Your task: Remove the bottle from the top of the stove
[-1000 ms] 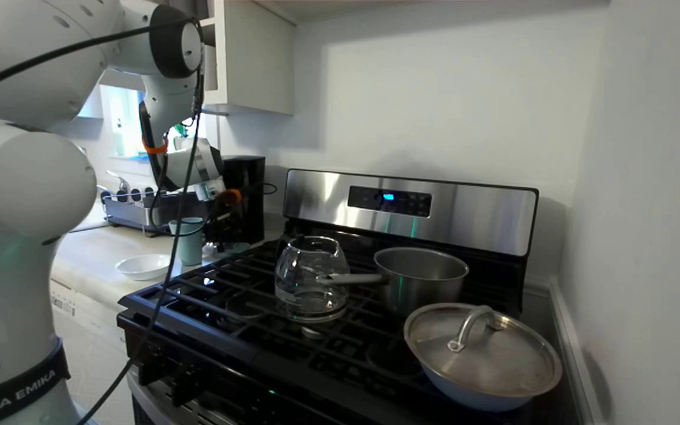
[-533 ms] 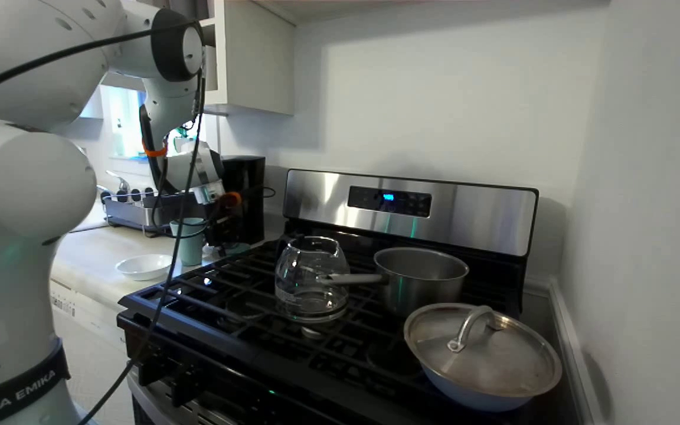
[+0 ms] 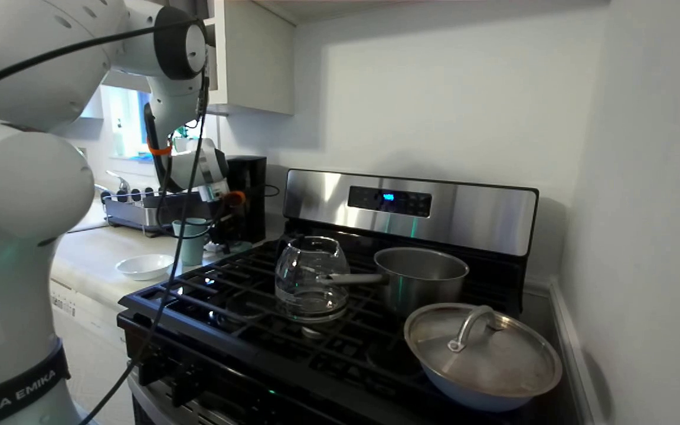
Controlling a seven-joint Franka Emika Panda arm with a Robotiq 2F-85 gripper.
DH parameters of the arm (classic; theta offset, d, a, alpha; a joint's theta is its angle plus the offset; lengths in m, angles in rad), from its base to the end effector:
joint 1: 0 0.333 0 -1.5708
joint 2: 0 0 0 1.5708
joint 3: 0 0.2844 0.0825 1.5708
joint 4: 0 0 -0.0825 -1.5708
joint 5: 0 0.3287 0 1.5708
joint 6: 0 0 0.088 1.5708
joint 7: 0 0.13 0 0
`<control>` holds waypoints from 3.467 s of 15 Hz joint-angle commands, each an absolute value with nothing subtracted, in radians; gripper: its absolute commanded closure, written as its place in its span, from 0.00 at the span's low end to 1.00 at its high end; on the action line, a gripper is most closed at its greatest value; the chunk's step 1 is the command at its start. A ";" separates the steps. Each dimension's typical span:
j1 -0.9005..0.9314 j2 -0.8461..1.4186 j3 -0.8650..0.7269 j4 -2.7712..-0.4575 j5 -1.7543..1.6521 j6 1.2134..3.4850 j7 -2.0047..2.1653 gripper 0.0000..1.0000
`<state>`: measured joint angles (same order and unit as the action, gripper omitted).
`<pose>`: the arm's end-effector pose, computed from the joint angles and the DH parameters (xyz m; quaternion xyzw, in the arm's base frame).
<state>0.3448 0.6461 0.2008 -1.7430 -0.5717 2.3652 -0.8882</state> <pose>0.5347 0.2966 0.2029 0.6133 0.7777 -0.0209 0.1366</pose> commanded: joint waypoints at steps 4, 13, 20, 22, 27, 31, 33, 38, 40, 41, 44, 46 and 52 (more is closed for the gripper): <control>0.242 0.599 0.240 -1.807 -0.485 2.500 -0.963 0.60; 0.077 0.551 0.361 -1.869 -0.232 2.580 -1.197 0.60; -0.135 0.539 0.527 -1.893 0.163 2.567 -1.532 0.60; -0.186 0.552 0.575 -1.892 0.287 2.560 -1.646 0.60; -0.240 0.567 0.594 -1.884 0.509 2.472 -1.809 0.60; -0.240 0.589 0.567 -1.869 0.645 2.396 -1.903 0.60; -0.225 0.598 0.542 -1.863 0.709 2.364 -1.942 0.60; -0.171 0.630 0.471 -1.852 0.834 2.333 -2.001 0.60; -0.161 0.642 0.460 -1.848 0.897 2.329 -2.049 0.60; -0.150 0.645 0.450 -1.848 0.930 2.335 -2.064 0.60; -0.132 0.648 0.432 -1.845 1.059 2.345 -2.145 0.60; -0.108 0.641 0.402 -1.846 1.121 2.338 -2.185 0.60; -0.050 0.655 0.327 -1.840 1.268 2.301 -2.282 0.60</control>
<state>-0.0877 0.6404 0.3714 -1.8622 1.1838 2.3393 -2.2237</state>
